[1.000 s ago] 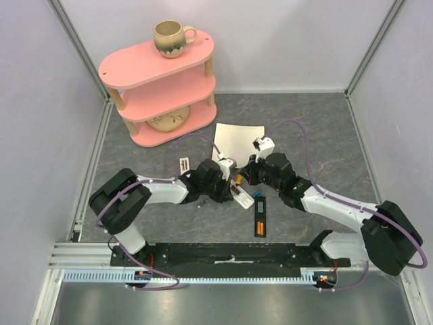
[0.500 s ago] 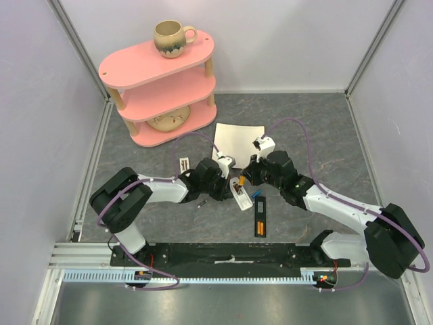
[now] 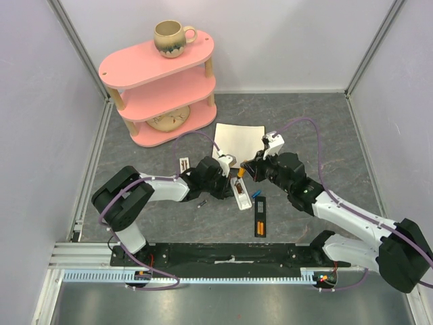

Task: Unload the batteries from the remote control

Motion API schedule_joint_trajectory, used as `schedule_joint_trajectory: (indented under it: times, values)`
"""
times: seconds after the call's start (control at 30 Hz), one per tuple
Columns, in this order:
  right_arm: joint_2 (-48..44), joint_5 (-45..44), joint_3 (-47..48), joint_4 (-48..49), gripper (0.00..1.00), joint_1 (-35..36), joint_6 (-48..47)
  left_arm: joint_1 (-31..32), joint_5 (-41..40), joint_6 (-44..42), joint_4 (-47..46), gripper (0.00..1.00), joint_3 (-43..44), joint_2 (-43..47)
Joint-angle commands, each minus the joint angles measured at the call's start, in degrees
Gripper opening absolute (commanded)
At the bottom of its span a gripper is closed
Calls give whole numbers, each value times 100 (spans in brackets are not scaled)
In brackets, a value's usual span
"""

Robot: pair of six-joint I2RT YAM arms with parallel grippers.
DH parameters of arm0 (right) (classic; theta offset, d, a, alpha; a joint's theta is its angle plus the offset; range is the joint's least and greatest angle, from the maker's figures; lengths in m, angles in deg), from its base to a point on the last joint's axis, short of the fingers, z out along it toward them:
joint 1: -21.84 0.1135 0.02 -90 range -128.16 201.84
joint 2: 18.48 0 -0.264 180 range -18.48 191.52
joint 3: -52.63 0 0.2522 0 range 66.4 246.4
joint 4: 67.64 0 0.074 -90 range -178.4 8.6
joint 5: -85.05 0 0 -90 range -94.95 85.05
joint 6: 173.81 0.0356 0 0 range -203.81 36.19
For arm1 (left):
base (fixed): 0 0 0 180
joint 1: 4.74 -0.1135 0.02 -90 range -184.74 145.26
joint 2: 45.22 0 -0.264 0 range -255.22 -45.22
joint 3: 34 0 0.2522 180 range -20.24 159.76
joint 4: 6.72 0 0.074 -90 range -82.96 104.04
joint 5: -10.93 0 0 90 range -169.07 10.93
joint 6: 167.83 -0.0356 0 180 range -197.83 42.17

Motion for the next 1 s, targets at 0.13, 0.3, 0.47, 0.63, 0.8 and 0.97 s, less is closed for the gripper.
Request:
schedule_joint_trajectory:
  times: [0.13, 0.3, 0.47, 0.63, 0.8, 0.97]
  values:
    - [260, -758, 274, -6, 0, 13, -45, -38, -323, -76, 504, 2, -80, -323]
    - [357, -1110, 274, -85, 0, 13, -62, -38, -296, -68, 486, 2, -98, -349]
    - [515, -1163, 247, -85, 0, 13, -80, -38, -261, -50, 460, 2, -98, -358]
    - [647, -1225, 247, -85, 0, 48, -53, -38, -226, -32, 424, 2, -115, -367]
    - [893, -1418, 335, -172, 0, 224, -80, -38, -182, -6, 389, 2, -115, -367]
    - [990, -1419, 204, 2, 0, 303, 96, -30, -51, 47, 293, 2, -133, -376]
